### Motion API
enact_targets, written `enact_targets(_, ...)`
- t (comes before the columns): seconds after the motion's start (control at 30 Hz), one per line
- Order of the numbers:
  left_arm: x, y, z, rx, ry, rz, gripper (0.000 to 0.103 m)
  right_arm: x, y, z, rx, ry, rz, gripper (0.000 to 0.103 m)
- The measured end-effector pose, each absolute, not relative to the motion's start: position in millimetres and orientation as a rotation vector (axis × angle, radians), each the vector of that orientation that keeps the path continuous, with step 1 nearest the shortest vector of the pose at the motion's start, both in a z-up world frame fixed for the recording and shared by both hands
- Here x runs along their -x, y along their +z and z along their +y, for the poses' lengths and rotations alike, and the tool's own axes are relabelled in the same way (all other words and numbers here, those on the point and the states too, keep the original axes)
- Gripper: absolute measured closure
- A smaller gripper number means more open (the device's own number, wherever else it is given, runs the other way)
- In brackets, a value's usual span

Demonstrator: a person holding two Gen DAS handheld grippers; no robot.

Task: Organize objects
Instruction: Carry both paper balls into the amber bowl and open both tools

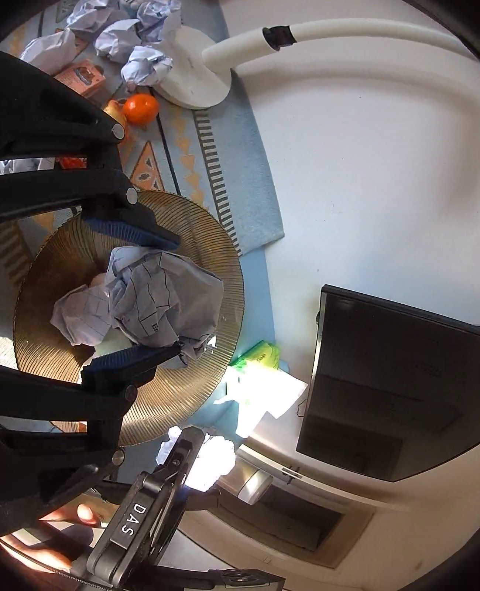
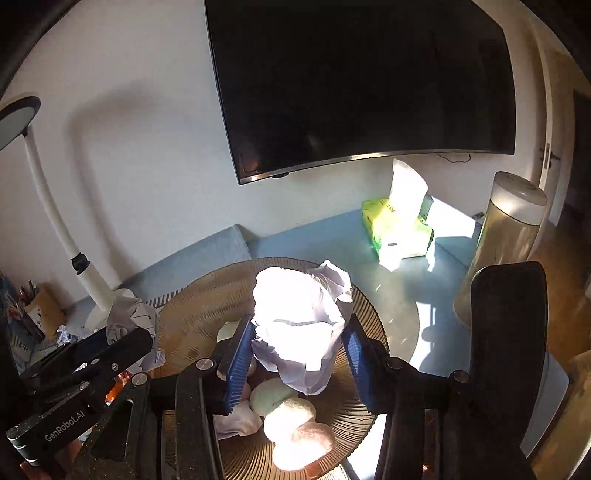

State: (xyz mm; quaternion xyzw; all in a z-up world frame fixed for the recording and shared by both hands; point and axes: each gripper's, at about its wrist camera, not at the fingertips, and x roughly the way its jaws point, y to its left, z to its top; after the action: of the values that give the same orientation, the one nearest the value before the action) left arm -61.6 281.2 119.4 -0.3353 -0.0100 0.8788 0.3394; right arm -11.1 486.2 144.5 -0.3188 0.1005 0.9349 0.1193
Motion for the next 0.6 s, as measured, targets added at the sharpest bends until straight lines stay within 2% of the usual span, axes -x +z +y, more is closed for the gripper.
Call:
enact_targets(0.03,63.1,116.1,281.9,0.885,2.280,-0.030,0.048,12.6,140.8,488.8,0.939,2.716,0.289,0.041)
enact_targets(0.07,64.2,113.3,283.1,0.902,2.270,-0.034,0.041,13.1,138.3,490.3,0.933,2.710,0.278,0.035)
enact_targets(0.1,65.3,111.8,283.1,0.913,2.265,-0.041,0.019,12.5,138.2,489.7,0.918,2.710,0.262,0.031)
enact_targets(0.17,61.5,113.8,276.1,0.885,2.282,-0.083,0.002,11.0,137.7,491.2,0.906,2.710,0.235,0.031)
enact_targets(0.4,40.6,135.0,233.7,0.842,2.313,-0.167,0.002,-4.3,145.7,475.8,0.901,2.776,0.277,0.031)
enact_targets(0.6,1.2,149.9,143.6,0.780,2.510,-0.234,0.002,-21.2,155.1,421.3,0.936,2.941,0.297,0.031)
